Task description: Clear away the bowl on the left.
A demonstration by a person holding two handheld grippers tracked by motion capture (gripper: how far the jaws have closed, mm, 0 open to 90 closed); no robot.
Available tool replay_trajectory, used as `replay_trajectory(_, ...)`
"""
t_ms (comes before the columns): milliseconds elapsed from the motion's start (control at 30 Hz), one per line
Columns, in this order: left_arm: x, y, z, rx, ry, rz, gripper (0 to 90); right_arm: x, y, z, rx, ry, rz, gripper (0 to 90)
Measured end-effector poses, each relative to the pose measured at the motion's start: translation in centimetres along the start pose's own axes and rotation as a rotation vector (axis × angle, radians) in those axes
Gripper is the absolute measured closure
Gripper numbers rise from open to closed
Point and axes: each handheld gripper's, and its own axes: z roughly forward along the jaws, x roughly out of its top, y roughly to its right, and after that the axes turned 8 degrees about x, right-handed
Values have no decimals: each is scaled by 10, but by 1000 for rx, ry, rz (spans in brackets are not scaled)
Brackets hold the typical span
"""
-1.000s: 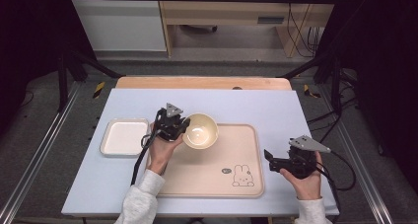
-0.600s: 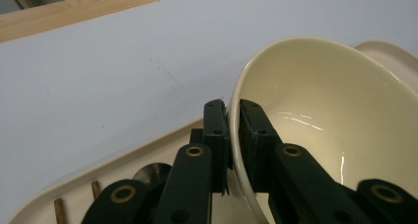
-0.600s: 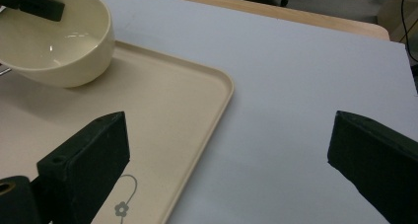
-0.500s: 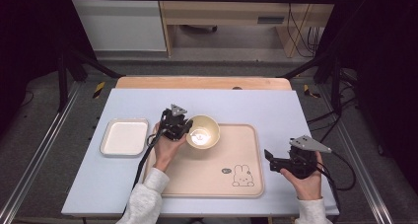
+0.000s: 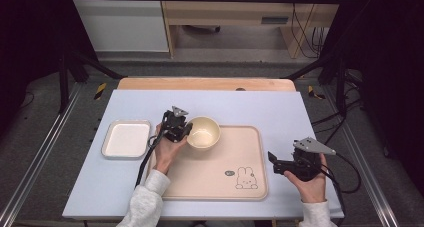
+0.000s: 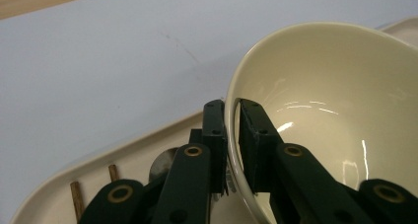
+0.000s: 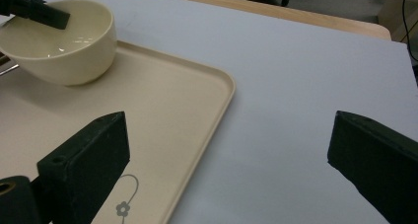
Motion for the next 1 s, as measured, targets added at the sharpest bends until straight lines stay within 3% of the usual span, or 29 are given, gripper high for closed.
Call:
replay_trajectory(67,-1,-1,1,5,-14,5,811,0,0,0,1,1,1,26)
replay_trajectory(367,-2,-2,-3,-1,8,4,761,0,0,0,0,0,3,26)
replay_trajectory(567,2,-4,-25,-17,62,21,699,0,1,0,-2,2,5,26)
replay_trajectory(900,-3,-14,-65,-79,158,-10,560,0,2,0,-12,-1,4,24)
replay_trajectory(1000,-9,-18,-80,-70,195,6,501,0,3,-1,-14,-1,6,24)
